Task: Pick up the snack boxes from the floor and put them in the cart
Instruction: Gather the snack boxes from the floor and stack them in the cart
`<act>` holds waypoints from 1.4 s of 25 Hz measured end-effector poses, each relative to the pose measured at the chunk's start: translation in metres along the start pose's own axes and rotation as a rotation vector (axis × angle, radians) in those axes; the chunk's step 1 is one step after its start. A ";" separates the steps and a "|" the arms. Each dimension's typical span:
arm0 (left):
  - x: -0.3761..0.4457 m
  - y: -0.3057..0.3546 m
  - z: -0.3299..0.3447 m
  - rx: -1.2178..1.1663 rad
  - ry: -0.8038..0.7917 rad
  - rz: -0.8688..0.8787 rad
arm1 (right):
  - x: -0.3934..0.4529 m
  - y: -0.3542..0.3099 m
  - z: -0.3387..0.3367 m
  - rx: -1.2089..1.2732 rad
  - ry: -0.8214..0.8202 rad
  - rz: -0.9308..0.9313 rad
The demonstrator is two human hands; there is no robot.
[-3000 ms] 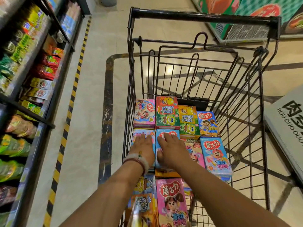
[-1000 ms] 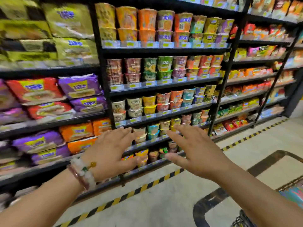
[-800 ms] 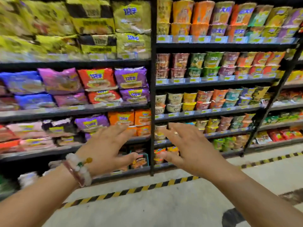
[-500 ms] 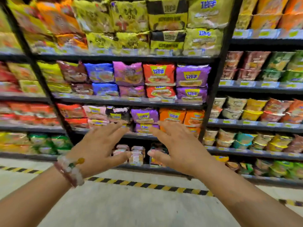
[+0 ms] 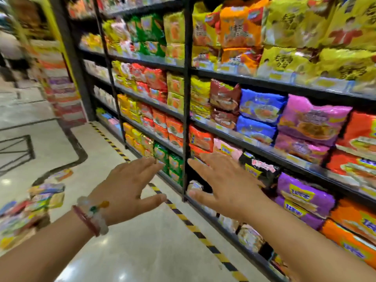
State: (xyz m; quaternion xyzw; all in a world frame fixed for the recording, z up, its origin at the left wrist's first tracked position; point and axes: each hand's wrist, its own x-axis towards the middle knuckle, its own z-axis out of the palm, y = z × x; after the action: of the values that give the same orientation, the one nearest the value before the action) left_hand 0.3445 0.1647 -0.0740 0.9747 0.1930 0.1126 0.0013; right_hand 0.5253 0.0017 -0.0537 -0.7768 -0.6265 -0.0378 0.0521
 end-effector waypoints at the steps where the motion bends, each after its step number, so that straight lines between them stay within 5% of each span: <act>1: 0.004 -0.013 -0.001 -0.001 0.030 -0.037 | 0.022 0.002 0.001 -0.005 0.000 -0.047; 8: -0.014 -0.106 -0.008 0.061 0.023 -0.378 | 0.158 -0.026 0.025 0.010 -0.035 -0.370; 15: -0.070 -0.231 -0.011 0.180 0.024 -0.592 | 0.282 -0.129 0.050 -0.004 -0.027 -0.624; 25: -0.147 -0.443 -0.042 0.225 0.016 -0.750 | 0.455 -0.321 0.096 0.093 -0.033 -0.766; 35: -0.188 -0.615 -0.026 0.166 -0.054 -0.909 | 0.619 -0.440 0.167 0.165 -0.047 -0.906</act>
State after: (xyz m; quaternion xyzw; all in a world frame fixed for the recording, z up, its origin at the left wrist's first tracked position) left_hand -0.0612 0.6619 -0.1185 0.7907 0.6090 0.0592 -0.0225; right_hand 0.2256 0.7157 -0.1282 -0.4183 -0.9049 0.0108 0.0775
